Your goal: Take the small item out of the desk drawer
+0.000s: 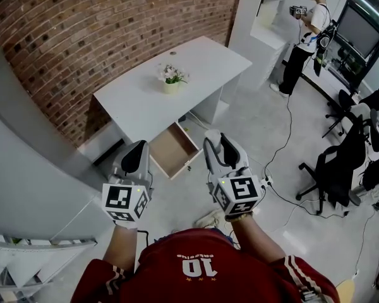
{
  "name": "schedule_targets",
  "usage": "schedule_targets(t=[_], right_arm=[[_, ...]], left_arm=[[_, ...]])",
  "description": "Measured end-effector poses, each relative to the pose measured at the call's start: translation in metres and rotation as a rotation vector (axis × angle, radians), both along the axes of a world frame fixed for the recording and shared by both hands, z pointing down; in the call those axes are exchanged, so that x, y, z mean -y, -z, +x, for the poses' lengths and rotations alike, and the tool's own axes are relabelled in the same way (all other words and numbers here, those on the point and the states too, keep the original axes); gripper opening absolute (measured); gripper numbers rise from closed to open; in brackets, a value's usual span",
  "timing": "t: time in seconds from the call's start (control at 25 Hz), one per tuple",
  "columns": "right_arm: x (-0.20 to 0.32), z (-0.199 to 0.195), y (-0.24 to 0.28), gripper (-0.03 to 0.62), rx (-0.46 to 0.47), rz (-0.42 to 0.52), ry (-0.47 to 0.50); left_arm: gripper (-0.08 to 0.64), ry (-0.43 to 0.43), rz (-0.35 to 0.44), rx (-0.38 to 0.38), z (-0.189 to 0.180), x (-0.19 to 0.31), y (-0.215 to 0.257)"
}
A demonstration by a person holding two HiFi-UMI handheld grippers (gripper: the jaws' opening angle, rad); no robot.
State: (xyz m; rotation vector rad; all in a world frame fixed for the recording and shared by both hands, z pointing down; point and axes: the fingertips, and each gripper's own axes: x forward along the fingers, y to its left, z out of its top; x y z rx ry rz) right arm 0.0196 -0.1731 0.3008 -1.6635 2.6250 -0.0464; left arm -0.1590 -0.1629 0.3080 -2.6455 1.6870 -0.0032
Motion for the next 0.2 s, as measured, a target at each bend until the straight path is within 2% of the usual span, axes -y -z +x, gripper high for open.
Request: schedule_targets(t=[0.2], right_arm=[[0.0002, -0.0065, 0.0003, 0.158, 0.001, 0.001, 0.001]], left_arm=[[0.0, -0.002, -0.001, -0.01, -0.0068, 0.0004, -0.0017]])
